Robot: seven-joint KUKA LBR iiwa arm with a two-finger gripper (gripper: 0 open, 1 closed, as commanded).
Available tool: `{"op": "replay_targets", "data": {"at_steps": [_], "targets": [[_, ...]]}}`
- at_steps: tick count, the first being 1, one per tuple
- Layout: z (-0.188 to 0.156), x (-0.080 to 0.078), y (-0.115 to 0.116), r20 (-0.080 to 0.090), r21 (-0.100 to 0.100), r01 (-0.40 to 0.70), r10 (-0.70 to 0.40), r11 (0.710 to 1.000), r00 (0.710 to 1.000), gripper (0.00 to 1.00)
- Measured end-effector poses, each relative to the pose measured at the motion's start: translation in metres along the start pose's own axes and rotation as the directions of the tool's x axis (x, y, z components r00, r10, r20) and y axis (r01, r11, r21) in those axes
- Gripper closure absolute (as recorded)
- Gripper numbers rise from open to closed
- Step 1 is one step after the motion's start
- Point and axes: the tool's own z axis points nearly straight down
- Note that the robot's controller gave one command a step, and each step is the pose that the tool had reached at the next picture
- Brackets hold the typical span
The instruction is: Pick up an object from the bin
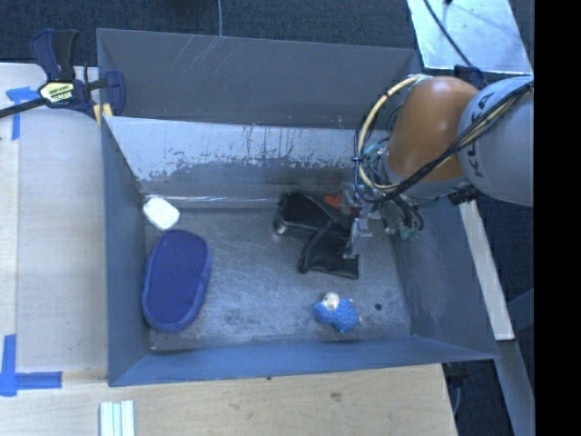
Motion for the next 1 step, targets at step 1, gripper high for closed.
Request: {"op": "replay_targets", "data": {"at_steps": [1], "targets": [[-0.1422,0.0558,0.0022,-0.019,0.000,0.041,-0.041,0.999,0.999,1.00]]}}
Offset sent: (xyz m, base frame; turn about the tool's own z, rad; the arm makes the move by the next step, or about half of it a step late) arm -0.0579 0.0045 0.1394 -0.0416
